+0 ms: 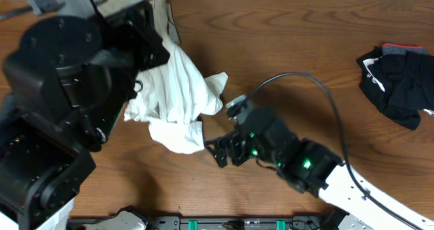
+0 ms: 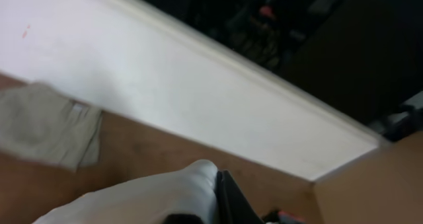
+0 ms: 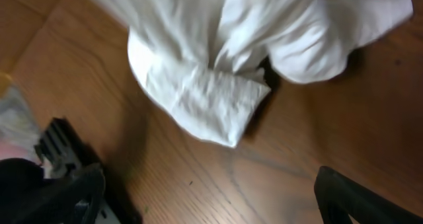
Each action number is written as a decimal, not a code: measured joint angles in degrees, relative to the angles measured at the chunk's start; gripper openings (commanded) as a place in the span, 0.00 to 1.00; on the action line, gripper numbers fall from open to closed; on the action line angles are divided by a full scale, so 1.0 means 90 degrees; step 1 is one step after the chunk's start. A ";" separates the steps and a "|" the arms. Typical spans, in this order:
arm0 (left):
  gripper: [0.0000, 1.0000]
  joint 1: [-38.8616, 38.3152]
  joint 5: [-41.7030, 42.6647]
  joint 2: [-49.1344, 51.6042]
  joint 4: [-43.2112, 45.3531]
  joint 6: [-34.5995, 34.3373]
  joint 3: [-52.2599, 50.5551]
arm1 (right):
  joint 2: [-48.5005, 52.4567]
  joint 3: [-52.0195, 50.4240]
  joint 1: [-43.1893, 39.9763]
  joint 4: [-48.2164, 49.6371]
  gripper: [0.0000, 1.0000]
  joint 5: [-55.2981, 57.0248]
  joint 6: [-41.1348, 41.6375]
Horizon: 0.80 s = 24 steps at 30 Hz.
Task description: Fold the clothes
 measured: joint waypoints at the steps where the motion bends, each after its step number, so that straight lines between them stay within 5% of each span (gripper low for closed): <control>1: 0.06 -0.0007 0.0002 0.0056 0.0000 0.0049 0.0168 | 0.0000 0.0000 0.0119 0.0063 0.99 0.0182 0.0005; 18: 0.06 -0.0015 0.0248 0.0080 0.0180 -0.0301 0.0457 | 0.0685 -0.0002 0.1416 0.2176 0.99 0.1996 0.0197; 24: 0.06 -0.0019 0.0393 -0.0017 0.0138 -0.0457 0.0457 | 0.1399 -0.0002 0.1761 0.2778 0.89 0.2834 0.0221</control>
